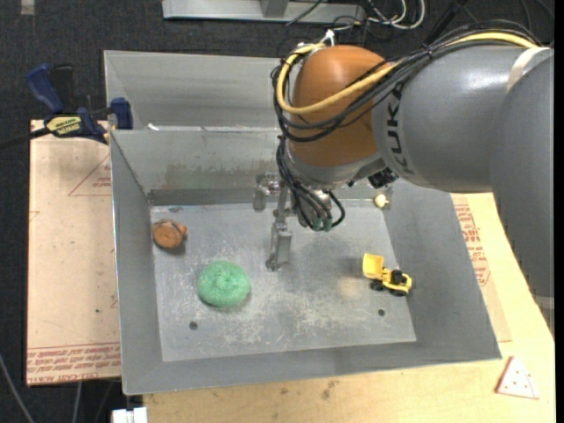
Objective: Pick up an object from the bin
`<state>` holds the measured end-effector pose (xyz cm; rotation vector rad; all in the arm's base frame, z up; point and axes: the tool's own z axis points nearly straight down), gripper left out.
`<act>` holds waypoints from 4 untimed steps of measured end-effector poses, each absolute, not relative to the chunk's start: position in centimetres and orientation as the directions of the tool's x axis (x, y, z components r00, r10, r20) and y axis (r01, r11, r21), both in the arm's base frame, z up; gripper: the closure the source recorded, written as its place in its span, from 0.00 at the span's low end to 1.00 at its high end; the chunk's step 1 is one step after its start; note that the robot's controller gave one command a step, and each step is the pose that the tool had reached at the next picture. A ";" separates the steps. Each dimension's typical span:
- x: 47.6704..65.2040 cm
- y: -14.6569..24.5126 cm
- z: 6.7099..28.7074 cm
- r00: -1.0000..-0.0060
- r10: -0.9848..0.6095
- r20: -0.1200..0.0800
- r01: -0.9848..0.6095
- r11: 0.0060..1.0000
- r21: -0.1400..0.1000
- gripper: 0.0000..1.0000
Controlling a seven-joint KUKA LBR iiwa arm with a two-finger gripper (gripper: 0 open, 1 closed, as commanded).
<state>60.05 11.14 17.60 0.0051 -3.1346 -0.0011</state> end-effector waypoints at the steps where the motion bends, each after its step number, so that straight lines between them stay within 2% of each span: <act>1: 60.2 11.1 18.1 -1.000 -0.001 -0.001 -0.001 1.000 0.002 0.00; 2: 59.3 12.3 13.6 -0.996 -0.085 -0.005 -0.085 0.996 0.001 0.00; 3: 58.7 13.5 8.3 -0.971 -0.240 -0.004 -0.240 0.971 0.001 0.00; 4: 57.4 15.6 6.4 -0.961 -0.276 0.004 -0.276 0.961 0.001 0.00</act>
Offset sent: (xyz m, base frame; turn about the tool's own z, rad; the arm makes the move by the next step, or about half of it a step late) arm -0.0213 0.0271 -0.0969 -0.1849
